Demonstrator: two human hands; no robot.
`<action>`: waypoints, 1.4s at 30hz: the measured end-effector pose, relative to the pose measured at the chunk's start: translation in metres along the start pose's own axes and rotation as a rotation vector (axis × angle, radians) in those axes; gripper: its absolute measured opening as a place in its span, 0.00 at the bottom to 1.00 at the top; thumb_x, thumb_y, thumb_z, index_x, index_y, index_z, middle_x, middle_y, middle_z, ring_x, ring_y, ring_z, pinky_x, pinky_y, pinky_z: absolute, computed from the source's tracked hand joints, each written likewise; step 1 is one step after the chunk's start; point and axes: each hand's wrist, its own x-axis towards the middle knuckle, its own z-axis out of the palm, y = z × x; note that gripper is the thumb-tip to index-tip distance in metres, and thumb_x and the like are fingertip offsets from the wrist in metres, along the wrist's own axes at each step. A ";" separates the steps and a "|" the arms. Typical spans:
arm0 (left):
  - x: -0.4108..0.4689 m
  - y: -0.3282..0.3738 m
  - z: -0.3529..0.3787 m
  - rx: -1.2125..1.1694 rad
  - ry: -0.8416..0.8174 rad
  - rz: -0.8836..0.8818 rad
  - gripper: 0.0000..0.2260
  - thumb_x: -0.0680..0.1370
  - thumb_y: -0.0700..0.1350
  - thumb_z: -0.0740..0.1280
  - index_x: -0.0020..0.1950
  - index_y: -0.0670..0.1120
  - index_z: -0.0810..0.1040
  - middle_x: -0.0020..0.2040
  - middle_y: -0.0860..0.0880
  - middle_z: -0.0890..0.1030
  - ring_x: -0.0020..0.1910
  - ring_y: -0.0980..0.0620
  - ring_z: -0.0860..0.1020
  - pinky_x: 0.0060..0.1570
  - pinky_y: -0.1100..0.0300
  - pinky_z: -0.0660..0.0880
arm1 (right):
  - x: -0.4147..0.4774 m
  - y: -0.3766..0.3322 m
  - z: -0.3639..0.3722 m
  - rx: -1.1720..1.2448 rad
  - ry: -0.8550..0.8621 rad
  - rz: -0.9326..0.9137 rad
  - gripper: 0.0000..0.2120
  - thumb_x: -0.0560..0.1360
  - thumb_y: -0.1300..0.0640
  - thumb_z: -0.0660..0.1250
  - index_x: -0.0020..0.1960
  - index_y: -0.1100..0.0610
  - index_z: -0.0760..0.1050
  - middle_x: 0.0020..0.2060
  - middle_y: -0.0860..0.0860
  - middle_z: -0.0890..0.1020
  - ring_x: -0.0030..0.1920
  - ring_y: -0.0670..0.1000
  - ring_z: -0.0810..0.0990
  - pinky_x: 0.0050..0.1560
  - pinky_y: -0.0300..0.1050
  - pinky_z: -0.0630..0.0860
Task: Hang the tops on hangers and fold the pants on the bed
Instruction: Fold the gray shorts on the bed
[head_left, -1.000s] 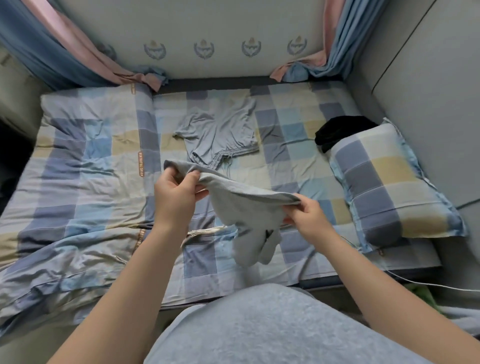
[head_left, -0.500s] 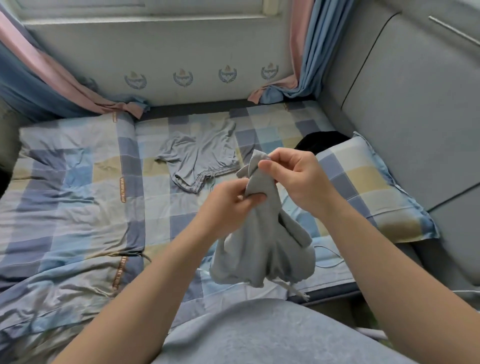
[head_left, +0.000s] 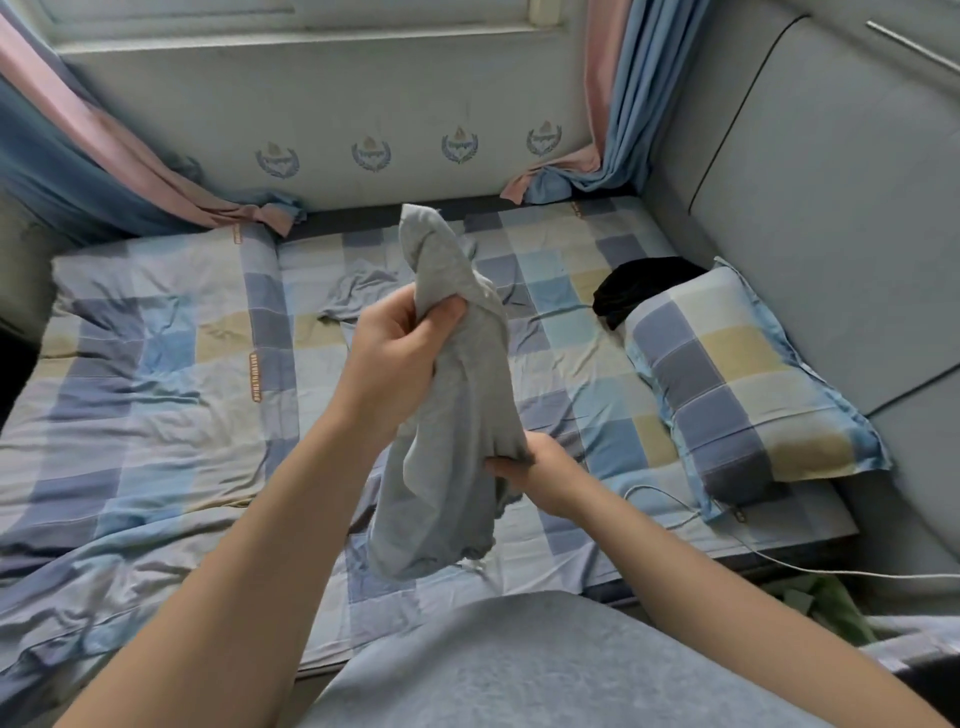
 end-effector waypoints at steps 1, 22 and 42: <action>0.000 -0.002 -0.005 0.016 0.040 -0.013 0.08 0.82 0.40 0.66 0.47 0.47 0.83 0.42 0.49 0.84 0.43 0.51 0.83 0.44 0.56 0.81 | 0.000 0.000 0.001 -0.005 0.022 -0.016 0.05 0.80 0.61 0.68 0.53 0.54 0.79 0.53 0.52 0.85 0.57 0.54 0.82 0.61 0.58 0.77; -0.082 -0.127 -0.015 0.369 -0.156 -0.591 0.38 0.63 0.60 0.78 0.68 0.46 0.73 0.59 0.52 0.81 0.58 0.50 0.79 0.53 0.59 0.79 | -0.030 -0.061 -0.051 0.813 0.322 -0.178 0.09 0.82 0.59 0.63 0.57 0.60 0.80 0.53 0.56 0.86 0.55 0.52 0.85 0.51 0.42 0.81; -0.065 -0.023 -0.008 -0.115 0.113 -0.686 0.17 0.82 0.46 0.66 0.62 0.31 0.77 0.51 0.34 0.80 0.45 0.40 0.81 0.42 0.50 0.80 | -0.062 -0.023 0.023 0.022 -0.148 -0.143 0.34 0.73 0.49 0.76 0.74 0.45 0.65 0.69 0.44 0.74 0.72 0.45 0.70 0.70 0.61 0.70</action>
